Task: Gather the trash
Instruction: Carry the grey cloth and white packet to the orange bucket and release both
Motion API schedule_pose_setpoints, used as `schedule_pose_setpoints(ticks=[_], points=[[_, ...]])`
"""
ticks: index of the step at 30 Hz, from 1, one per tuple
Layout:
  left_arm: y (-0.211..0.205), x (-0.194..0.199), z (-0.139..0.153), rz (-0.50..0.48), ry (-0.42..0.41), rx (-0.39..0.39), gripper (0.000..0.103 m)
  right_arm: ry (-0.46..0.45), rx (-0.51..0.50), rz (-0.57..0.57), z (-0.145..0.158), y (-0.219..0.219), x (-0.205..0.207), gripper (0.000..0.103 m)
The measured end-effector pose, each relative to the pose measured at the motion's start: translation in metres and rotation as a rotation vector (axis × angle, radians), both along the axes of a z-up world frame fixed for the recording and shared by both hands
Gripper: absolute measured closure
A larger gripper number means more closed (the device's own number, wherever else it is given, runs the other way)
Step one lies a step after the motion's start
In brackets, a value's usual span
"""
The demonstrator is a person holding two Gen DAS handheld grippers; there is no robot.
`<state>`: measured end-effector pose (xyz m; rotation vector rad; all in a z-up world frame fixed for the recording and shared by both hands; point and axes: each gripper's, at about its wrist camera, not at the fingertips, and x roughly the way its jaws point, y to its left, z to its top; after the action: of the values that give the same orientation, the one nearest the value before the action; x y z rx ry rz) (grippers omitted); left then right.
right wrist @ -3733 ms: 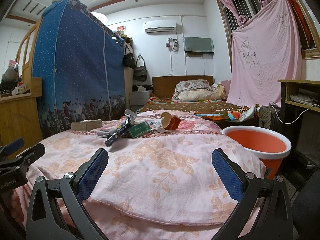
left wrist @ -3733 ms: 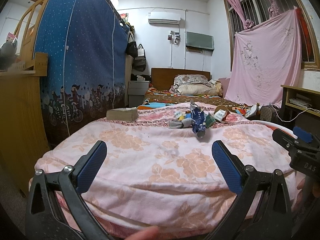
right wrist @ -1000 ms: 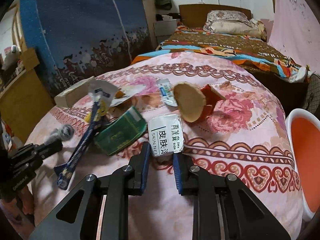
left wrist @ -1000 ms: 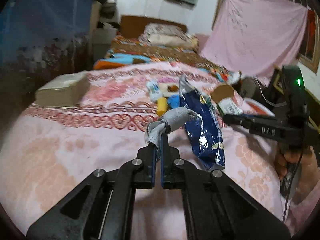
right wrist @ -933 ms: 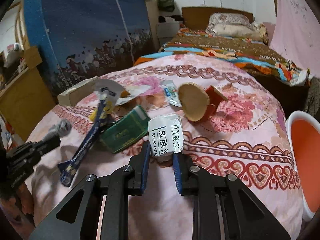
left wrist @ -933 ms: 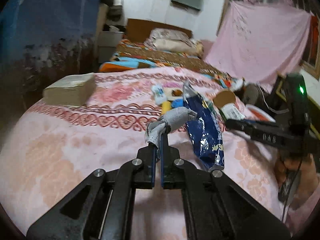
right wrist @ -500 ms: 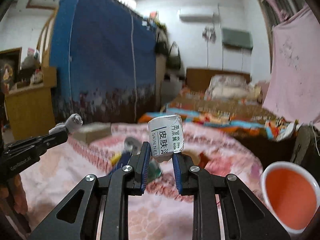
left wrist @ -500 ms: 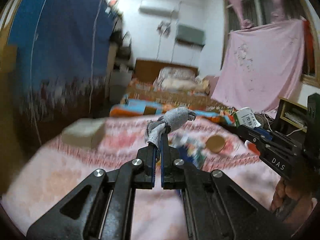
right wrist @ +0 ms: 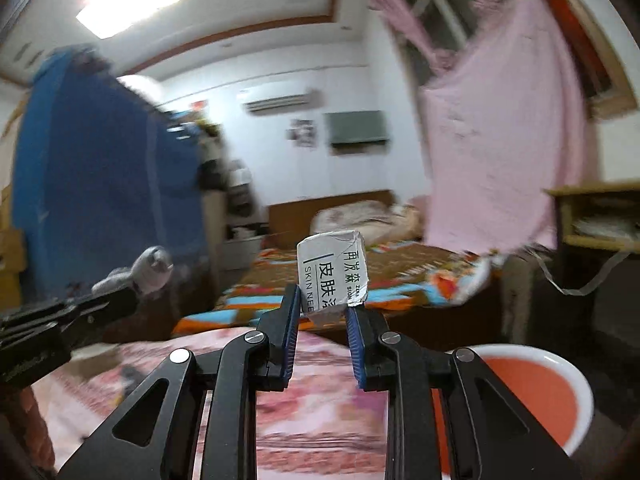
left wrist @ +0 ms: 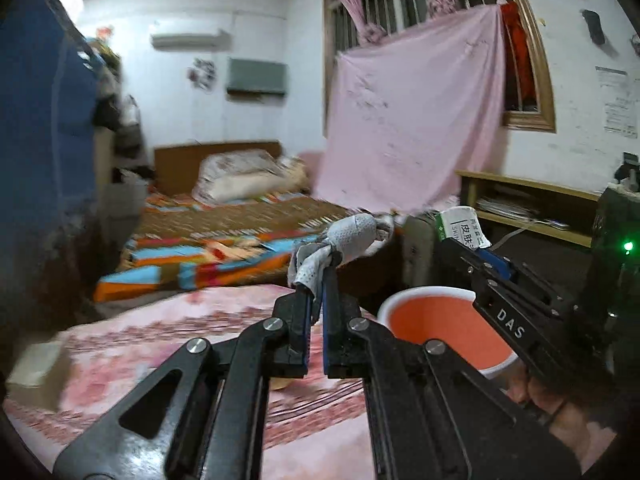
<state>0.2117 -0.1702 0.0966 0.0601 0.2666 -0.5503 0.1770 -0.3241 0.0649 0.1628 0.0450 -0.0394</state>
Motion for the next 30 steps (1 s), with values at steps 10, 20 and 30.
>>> schedule_pose_setpoints(ticks=[10, 20, 30], points=[[-0.09, 0.069, -0.034, -0.149, 0.336, 0.022, 0.103, 0.167, 0.177, -0.239, -0.029, -0.084, 0.018, 0.08], [-0.15, 0.09, -0.058, -0.212, 0.518, 0.1, 0.103, 0.258, 0.361, -0.285, -0.049, -0.127, 0.017, 0.077], [-0.146, 0.101, -0.072, -0.208, 0.66, -0.019, 0.089, 0.312, 0.572, -0.259, -0.065, -0.146, 0.016, 0.07]])
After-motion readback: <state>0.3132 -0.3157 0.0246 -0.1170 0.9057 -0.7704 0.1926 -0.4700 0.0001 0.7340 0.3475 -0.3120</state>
